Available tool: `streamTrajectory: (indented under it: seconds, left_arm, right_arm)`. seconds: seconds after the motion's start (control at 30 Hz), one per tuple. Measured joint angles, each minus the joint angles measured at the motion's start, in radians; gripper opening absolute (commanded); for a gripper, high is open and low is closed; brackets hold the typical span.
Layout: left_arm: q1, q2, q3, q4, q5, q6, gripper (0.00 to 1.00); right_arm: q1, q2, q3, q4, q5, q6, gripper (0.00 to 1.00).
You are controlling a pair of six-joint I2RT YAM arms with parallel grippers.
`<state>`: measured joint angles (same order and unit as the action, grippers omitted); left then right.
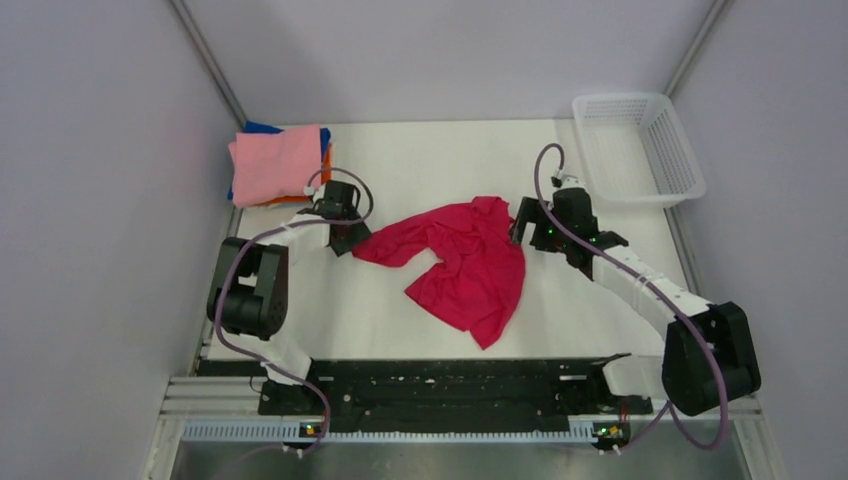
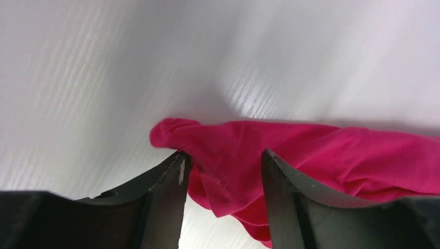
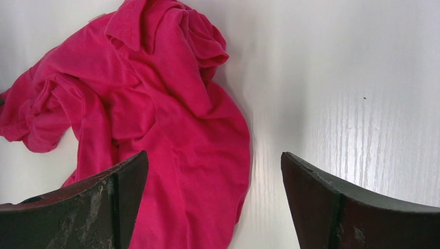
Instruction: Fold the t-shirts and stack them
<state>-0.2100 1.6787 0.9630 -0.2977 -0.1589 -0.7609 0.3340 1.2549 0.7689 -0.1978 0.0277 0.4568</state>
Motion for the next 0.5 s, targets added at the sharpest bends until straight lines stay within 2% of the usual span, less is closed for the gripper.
streamTrajectory:
  seconds: [0.03,0.07,0.1,0.13,0.33,0.5]
  left_arm:
    - [0.001,0.014,0.013,0.002,0.008,0.001,0.42]
    - [0.002,0.026,0.024,0.003,0.014,0.002,0.26]
    - [0.003,0.037,0.034,0.008,0.023,0.004,0.06]
    - [0.004,0.047,0.040,0.010,0.031,0.007,0.00]
    - [0.006,0.065,0.055,0.015,0.047,0.015,0.00]
    - [0.006,0.056,0.047,0.016,0.029,0.022,0.00]
  right_arm:
    - [0.000,0.011,0.002,0.006,-0.004,-0.003,0.95]
    - [0.000,0.030,0.010,0.011,-0.007,-0.006,0.94]
    - [0.000,0.053,0.021,0.017,-0.011,-0.011,0.93]
    - [0.000,0.079,0.035,0.024,-0.016,-0.015,0.91]
    - [0.013,0.264,0.192,0.043,-0.039,-0.043,0.83]
    - [0.092,0.371,0.330,0.035,0.052,-0.045,0.78]
